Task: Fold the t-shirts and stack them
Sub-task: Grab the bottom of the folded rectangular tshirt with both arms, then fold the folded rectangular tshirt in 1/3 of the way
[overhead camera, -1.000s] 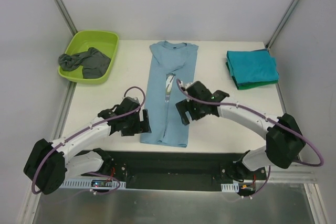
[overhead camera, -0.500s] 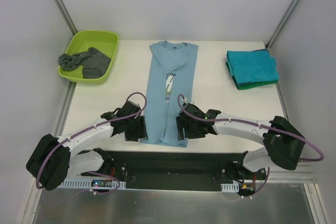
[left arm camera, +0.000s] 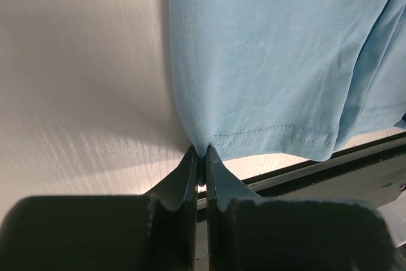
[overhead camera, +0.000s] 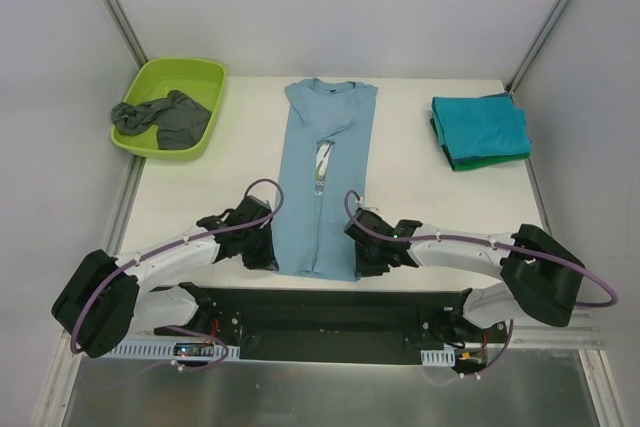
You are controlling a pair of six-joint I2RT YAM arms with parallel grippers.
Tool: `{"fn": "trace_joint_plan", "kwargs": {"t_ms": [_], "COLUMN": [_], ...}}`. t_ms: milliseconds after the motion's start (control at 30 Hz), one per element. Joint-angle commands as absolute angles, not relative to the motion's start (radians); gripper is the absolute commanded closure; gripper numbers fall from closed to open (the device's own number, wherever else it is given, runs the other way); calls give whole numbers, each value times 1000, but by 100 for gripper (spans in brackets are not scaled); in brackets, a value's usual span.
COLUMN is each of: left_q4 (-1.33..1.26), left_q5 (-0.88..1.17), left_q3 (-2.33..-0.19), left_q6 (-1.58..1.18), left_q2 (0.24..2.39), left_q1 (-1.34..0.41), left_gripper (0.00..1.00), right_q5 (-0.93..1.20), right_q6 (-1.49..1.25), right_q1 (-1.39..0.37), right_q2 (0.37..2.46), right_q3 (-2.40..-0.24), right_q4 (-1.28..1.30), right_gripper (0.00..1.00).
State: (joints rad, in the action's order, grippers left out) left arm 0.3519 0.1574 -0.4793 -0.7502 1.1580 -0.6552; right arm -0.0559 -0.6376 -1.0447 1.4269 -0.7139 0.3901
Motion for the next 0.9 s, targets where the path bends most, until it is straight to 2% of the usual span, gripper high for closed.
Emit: {"fn": "trace_joint_plan", "kwargs": {"t_ms": [0,200,300,400,533,733,867], "left_q4": [416,511,499,486,469,422,323], "left_q5": [156,192,274,334,275,94,107], "left_q3": [-434,-408,-388,-414,-469,-653,-761], "left_q6": [-758,-767,-799,-796,-799,-736,-681], "left_q2": [1137,974,904,855,790,900,1031], "left_q1": [-664,-667,-679,-693,-693,-672,-582], "left_gripper": [100,100,100,100,100,100,100], "right_q5": [-22,70,124,153,129,110,98], "right_q6": [-664,-673,-689,-661,-608,-435,-287], "right_q1": [-1052,-1066,-1074,-1080,-1068,-913,-798], "right_q2": [1370,1246,1149,1083,1057,1071,1146], "right_q3": [-643,-531,-473,-479,-527,-681,-825], "right_q4": [361,304,264,252,262,287,319], "right_gripper": [100,100,100,100,100,100,100]}}
